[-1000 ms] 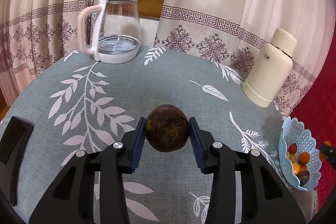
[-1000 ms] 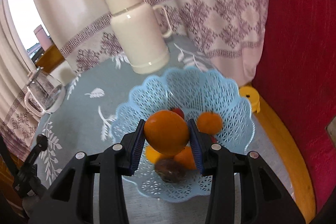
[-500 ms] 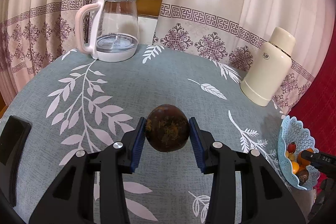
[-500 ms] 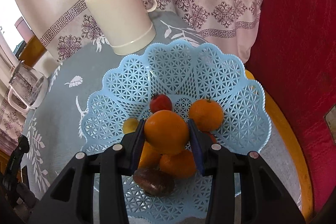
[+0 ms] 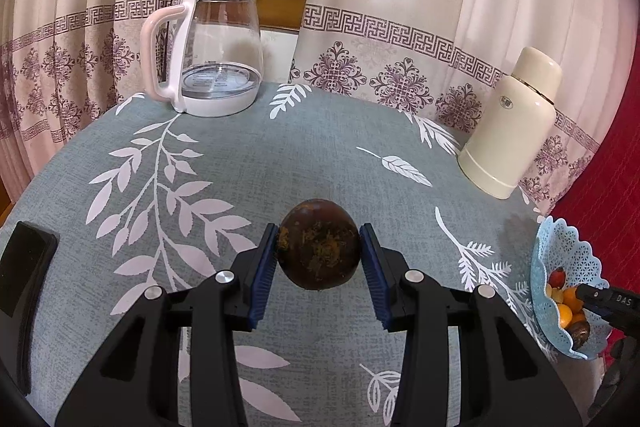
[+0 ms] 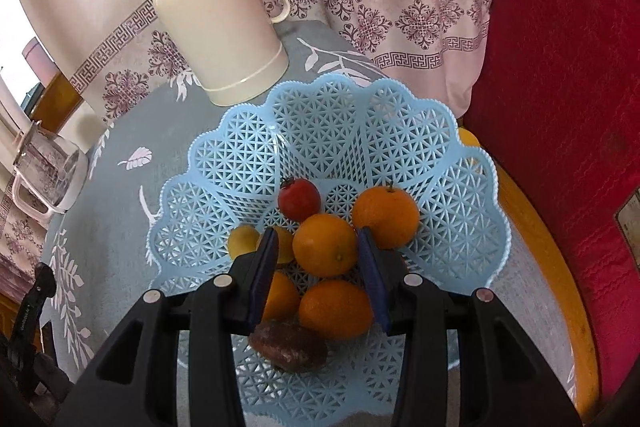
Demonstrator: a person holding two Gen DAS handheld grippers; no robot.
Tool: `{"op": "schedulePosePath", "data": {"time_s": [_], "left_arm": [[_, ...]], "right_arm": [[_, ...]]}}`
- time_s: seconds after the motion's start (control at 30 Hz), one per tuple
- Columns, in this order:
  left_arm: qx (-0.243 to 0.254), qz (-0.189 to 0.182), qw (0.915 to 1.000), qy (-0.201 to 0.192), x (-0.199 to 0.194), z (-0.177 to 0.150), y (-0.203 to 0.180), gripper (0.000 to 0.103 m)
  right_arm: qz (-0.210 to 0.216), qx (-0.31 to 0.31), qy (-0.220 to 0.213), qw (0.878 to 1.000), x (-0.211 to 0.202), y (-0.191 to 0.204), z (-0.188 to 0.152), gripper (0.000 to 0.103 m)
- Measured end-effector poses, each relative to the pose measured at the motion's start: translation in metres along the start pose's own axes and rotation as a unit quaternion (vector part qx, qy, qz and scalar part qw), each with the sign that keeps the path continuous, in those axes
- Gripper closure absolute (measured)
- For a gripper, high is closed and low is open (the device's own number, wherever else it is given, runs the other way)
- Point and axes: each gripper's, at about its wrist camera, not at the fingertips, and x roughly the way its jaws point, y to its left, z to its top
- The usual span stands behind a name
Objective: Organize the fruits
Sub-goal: 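Carry the brown fruit into the blue basket and open the left gripper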
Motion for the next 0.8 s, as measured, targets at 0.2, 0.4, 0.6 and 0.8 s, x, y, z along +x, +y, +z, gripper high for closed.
{"op": "schedulePosePath", "data": {"time_s": [0.2,0.4,0.6,0.8], "left_arm": [[0.001,-0.018,0.9998,0.005,0.001,-0.002,-0.002,0.061],[-0.001,-0.065,0.9977,0.02,0.004,-0.004,-0.007,0.061],[0.031,-0.079,0.9963,0.013,0.001,-0.012,-0.026,0.061],[0.055,-0.098,0.9934,0.028,0.002,-0.024,-0.045,0.061]], "right_arm": [[-0.018,-0.016,-0.048,0.999,-0.026,0.001,-0.01,0.05],[-0.052,-0.024,-0.114,0.992,-0.054,-0.008,-0.031,0.045],[-0.092,-0.012,-0.184,0.978,-0.074,-0.024,-0.063,0.034],[-0.101,-0.004,-0.232,0.968,-0.086,-0.032,-0.088,0.03]]}}
